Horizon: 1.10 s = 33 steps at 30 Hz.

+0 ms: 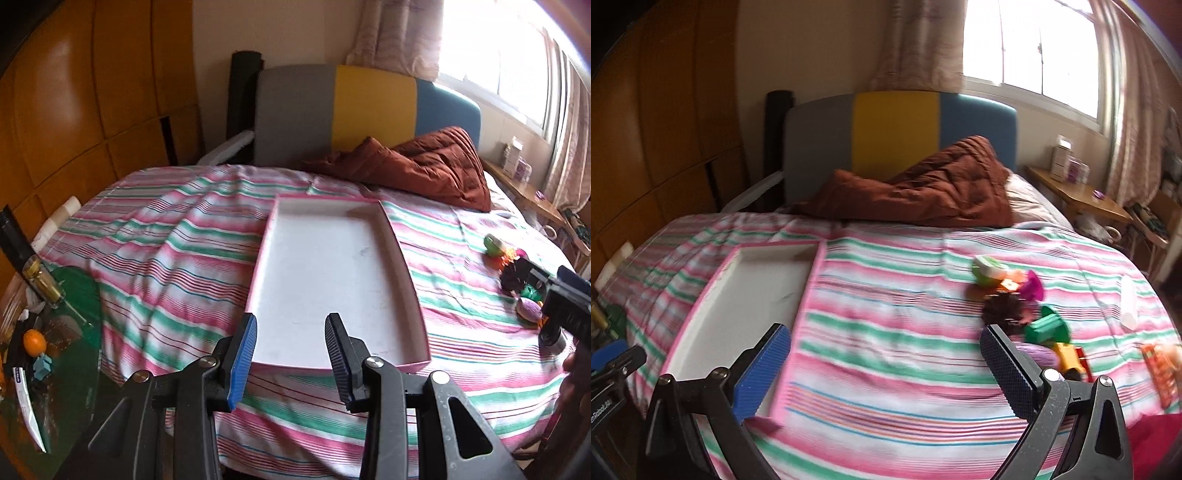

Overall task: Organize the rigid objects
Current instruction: 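Move both tools from the white tray toward the toy pile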

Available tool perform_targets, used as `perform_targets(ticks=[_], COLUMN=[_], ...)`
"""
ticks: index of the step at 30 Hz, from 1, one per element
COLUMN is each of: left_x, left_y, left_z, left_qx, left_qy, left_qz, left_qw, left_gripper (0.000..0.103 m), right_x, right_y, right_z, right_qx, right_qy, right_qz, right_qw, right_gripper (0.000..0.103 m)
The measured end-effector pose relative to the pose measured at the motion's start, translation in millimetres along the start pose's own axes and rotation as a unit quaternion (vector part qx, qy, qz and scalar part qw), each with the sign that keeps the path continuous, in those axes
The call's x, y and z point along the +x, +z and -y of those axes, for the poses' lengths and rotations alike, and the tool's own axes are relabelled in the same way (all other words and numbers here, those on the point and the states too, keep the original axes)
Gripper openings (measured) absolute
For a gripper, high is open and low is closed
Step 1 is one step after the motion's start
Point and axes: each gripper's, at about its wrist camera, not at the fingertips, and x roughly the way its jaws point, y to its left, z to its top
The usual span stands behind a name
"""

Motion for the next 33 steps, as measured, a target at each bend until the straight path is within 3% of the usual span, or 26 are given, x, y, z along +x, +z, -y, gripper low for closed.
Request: perform_targets(ticks=[3, 8, 17, 22, 25, 27, 33], left_x=[6.0, 5.1, 11.6, 24.3, 39.1, 49.8, 74.8], left_y=[4.3, 9.9, 20.1, 21.4, 18.8, 17.4, 10.3], left_z=[14.7, 41.6, 100.2, 145.2, 172.5, 190.0, 257.1], left_qx=[0.012, 0.051, 0.108, 0.148, 0.157, 0.158, 0.174], left_qy=[-0.009, -0.013, -0.080, -0.131, -0.165, -0.186, -0.269], left_qz=[-0.010, 0.008, 0.010, -0.006, -0.042, -0.070, -0.143], left_qw=[0.9998, 0.9986, 0.9909, 0.9803, 0.9728, 0.9673, 0.9365], left_gripper=[0.038, 0.038, 0.041, 0.043, 0.055, 0.057, 0.057], right_x=[0.1, 0.4, 6.2, 13.0, 10.6, 5.0, 0.2], right_y=[4.9, 9.8, -3.1, -18.8, -19.9, -20.5, -25.7], right_z=[29.2, 91.2, 191.2, 232.1, 254.8, 267.1, 286.1], right_qx=[0.018, 0.060, 0.131, 0.204, 0.263, 0.287, 0.340], right_qy=[-0.009, -0.035, -0.076, -0.086, -0.066, -0.068, -0.062], right_qz=[-0.002, -0.007, -0.016, -0.023, -0.018, -0.009, -0.013], right_qw=[1.000, 0.998, 0.988, 0.975, 0.963, 0.955, 0.938], right_gripper=[0.103, 0.103, 0.103, 0.103, 0.103, 0.103, 0.103])
